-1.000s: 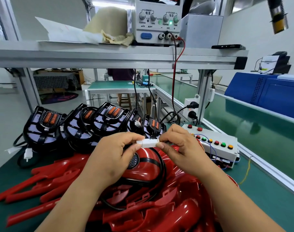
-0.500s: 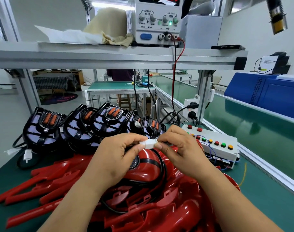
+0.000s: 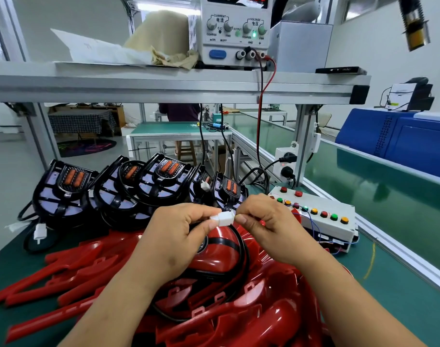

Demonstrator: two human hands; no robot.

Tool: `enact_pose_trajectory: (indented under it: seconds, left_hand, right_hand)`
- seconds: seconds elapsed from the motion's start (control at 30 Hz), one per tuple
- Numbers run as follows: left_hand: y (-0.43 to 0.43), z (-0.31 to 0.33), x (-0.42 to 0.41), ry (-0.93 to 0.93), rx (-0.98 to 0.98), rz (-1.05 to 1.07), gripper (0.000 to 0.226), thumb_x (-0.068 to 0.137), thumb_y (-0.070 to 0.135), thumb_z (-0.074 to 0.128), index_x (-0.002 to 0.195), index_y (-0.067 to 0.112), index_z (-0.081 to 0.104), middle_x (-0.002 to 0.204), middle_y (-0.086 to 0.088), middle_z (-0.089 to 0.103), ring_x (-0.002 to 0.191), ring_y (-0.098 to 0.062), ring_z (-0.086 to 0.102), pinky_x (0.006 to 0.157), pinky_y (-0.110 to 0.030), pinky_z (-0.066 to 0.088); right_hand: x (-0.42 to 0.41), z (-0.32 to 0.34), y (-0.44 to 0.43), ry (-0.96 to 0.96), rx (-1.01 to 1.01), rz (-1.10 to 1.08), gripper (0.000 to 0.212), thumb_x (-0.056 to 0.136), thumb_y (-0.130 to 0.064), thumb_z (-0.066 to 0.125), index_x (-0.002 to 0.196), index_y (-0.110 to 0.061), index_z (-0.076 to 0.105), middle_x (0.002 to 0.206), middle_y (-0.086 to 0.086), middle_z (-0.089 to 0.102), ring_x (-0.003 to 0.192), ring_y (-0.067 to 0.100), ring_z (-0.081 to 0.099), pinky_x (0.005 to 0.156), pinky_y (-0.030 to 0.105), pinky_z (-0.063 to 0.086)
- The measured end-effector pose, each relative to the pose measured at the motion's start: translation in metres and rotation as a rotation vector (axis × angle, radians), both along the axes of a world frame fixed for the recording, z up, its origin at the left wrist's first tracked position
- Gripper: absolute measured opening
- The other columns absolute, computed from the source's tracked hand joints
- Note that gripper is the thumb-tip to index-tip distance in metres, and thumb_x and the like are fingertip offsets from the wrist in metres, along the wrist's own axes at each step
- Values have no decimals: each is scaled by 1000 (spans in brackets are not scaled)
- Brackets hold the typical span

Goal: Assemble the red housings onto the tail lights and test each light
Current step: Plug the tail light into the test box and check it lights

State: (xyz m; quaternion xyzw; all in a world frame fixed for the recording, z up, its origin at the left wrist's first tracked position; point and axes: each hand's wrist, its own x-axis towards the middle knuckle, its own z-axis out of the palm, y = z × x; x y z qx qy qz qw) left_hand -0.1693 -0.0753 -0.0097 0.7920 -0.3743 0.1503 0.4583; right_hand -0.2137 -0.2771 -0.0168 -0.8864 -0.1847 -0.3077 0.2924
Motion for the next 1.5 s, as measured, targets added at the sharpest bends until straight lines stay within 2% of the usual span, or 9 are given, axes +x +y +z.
enact_pose_trajectory:
  seconds: [0.17, 0.3, 0.5, 0.7, 0.87, 1.03, 1.23, 1.4, 1.5]
  left_hand:
    - [1, 3, 1, 38, 70, -30, 27, 87, 20, 71, 103, 42, 71, 92, 33, 69, 91, 15, 62, 80, -4, 45]
    - [28, 11, 17, 209, 133, 99, 36, 83, 63, 44, 119, 61, 52, 114, 30, 61, 104, 13, 59, 93, -16, 45]
    - [53, -13, 38, 366, 486, 504, 49, 101, 48, 35, 135, 22, 56, 130, -6, 62, 120, -26, 56, 93, -32, 40]
    - [52, -26, 43, 699, 164, 286, 49, 103, 46, 36, 94, 18, 75, 91, -2, 76, 94, -21, 69, 95, -41, 48]
    - [56, -28, 40, 818, -171, 337, 40, 103, 40, 43, 95, 13, 72, 95, -15, 74, 94, -36, 68, 87, -48, 54]
    - [55, -31, 35, 800, -510, 278, 36, 105, 35, 38, 103, 16, 68, 92, -6, 77, 84, -24, 73, 68, -40, 58]
    - [62, -43, 35, 751, -529, 259, 35, 103, 43, 39, 112, 22, 65, 112, -6, 70, 109, -28, 64, 99, -56, 47]
    - [55, -45, 30, 551, -351, 363, 31, 101, 43, 35, 90, 31, 61, 96, 7, 63, 92, -8, 57, 79, -34, 43]
    - [48, -45, 28, 517, -297, 382, 29, 102, 37, 36, 80, 34, 55, 87, 13, 58, 81, 0, 50, 65, -22, 33]
  right_hand:
    - [-1, 1, -3, 71, -19, -14, 16, 93, -16, 62, 80, -9, 67, 72, -14, 53, 76, -3, 47, 71, 8, 33]
    - [-2, -3, -7, 295, -153, 41, 14, 91, -19, 65, 81, -12, 71, 71, -15, 54, 75, -4, 52, 73, 11, 38]
    - [-4, -5, -15, 570, -94, 38, 29, 70, -32, 54, 42, -25, 50, 57, -5, 45, 57, 20, 45, 59, 45, 44]
    - [-2, -9, -17, 654, -127, 55, 30, 60, -41, 51, 42, -19, 43, 53, -8, 39, 53, 14, 38, 52, 40, 35]
    - [-3, -7, -26, 672, -115, -13, 29, 62, -32, 55, 43, -15, 42, 56, -5, 38, 52, 13, 37, 50, 33, 29]
    - [-2, -7, -35, 726, -226, -144, 32, 62, -36, 53, 42, -15, 43, 51, 3, 37, 46, 15, 33, 47, 35, 27]
    - [14, -12, -31, 548, -387, -306, 8, 72, -35, 64, 71, -31, 57, 91, -4, 51, 86, 11, 48, 73, 24, 40]
    - [43, -12, -39, 512, -337, -628, 19, 85, -31, 55, 101, -21, 53, 117, 2, 53, 119, 24, 47, 91, 29, 38]
    - [58, -24, -45, 681, -445, -722, 52, 95, -46, 41, 136, -16, 39, 162, 6, 12, 150, 24, 5, 119, 45, 12]
